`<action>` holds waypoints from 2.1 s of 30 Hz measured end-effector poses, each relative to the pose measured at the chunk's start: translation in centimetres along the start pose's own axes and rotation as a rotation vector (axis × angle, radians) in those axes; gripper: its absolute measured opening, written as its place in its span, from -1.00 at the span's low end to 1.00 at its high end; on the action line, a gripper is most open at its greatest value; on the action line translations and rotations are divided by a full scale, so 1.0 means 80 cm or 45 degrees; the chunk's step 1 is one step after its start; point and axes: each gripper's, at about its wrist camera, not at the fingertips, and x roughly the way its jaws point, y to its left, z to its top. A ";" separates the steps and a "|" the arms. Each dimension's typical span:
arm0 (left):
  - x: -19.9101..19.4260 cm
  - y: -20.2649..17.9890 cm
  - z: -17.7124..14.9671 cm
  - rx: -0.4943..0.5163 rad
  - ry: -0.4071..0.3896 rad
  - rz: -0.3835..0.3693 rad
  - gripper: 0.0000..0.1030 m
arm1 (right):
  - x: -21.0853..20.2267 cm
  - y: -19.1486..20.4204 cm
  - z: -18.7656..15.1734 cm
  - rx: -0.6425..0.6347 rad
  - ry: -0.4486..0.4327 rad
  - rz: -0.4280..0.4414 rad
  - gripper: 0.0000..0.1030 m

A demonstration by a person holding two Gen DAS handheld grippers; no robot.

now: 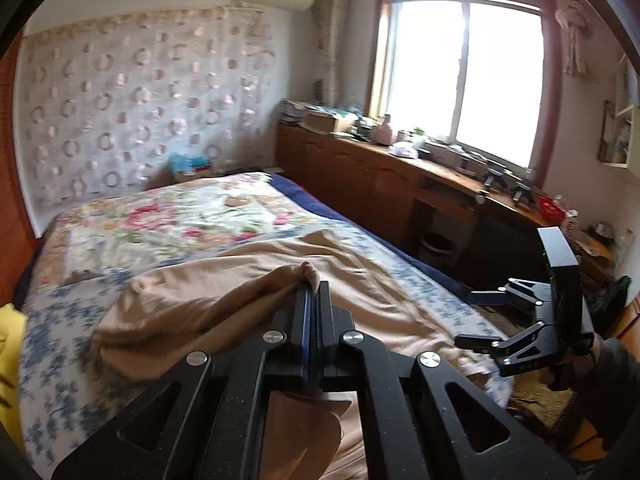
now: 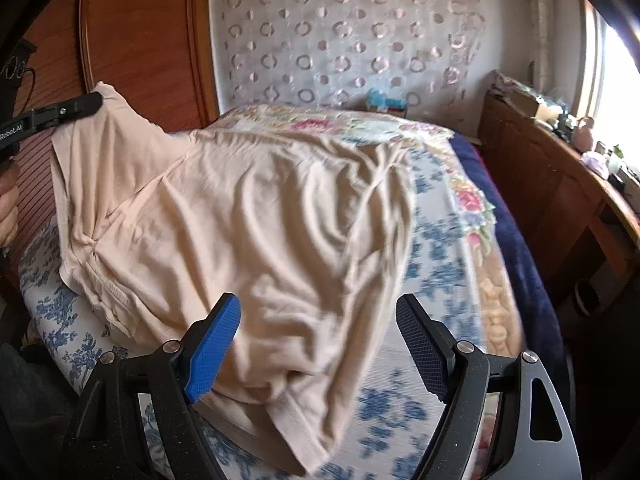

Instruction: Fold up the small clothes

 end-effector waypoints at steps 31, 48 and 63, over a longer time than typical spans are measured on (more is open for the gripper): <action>-0.013 0.044 -0.045 -0.072 0.071 0.134 0.51 | 0.023 0.004 0.010 -0.003 -0.015 0.081 0.55; -0.071 0.134 -0.077 -0.202 0.020 0.344 0.51 | 0.131 0.072 0.098 -0.248 0.020 0.209 0.54; -0.085 0.161 -0.096 -0.261 0.017 0.389 0.51 | 0.220 0.106 0.146 -0.340 0.080 0.370 0.54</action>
